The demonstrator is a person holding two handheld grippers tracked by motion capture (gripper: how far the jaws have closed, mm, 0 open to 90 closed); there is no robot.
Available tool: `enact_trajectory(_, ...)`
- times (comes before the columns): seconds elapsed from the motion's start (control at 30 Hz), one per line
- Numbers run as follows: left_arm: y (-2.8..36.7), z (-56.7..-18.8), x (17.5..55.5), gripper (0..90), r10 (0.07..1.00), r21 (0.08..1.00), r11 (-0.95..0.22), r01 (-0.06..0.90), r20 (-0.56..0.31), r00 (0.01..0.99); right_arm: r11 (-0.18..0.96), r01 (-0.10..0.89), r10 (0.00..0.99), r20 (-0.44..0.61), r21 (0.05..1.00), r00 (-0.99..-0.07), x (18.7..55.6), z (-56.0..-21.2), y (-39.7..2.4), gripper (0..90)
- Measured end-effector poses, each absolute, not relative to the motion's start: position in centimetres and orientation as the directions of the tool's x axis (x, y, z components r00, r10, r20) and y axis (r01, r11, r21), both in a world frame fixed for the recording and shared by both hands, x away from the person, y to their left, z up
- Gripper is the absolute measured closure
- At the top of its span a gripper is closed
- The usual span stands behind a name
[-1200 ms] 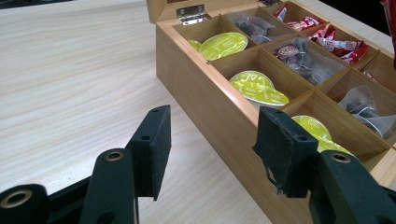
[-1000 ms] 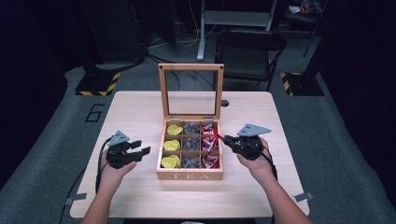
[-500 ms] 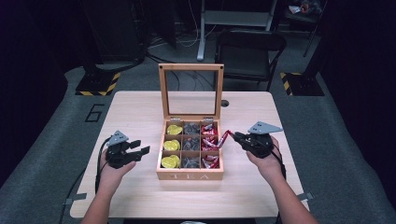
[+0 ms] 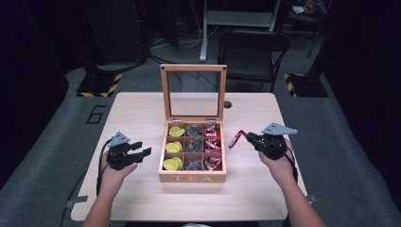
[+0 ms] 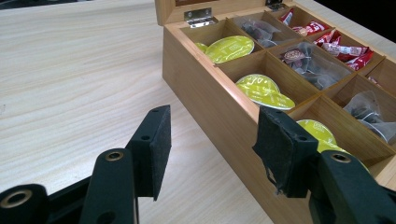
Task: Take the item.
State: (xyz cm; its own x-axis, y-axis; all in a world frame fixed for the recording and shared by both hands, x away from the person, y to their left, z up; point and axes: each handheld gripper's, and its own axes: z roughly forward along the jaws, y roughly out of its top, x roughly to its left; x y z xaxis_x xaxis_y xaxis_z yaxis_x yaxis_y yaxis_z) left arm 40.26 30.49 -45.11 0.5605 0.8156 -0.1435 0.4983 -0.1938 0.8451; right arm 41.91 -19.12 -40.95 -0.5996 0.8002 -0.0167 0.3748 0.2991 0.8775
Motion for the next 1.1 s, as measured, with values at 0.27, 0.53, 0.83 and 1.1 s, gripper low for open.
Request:
enact_trajectory(0.27,30.6,-45.1,40.2,45.6,0.821,0.85,-0.177,0.497,-0.151,0.55,0.313,0.38,0.816,-0.041,0.871,-0.576,41.9,-41.7,-19.8,82.8)
enact_trajectory(0.53,30.7,-45.1,40.4,45.6,0.819,0.848,-0.183,0.498,-0.149,0.554,0.296,0.416,0.845,-0.033,0.86,-0.533,42.1,-43.4,-20.7,82.8)
enact_trajectory(0.83,30.7,-45.0,40.4,45.6,0.819,0.849,-0.187,0.494,-0.143,0.556,0.294,0.456,0.863,-0.029,0.84,-0.504,42.1,-45.5,-21.4,82.8)
enact_trajectory(1.1,30.7,-45.0,40.4,45.6,0.817,0.848,-0.187,0.496,-0.145,0.557,0.282,0.481,0.876,-0.019,0.83,-0.482,42.4,-46.8,-21.8,82.8)
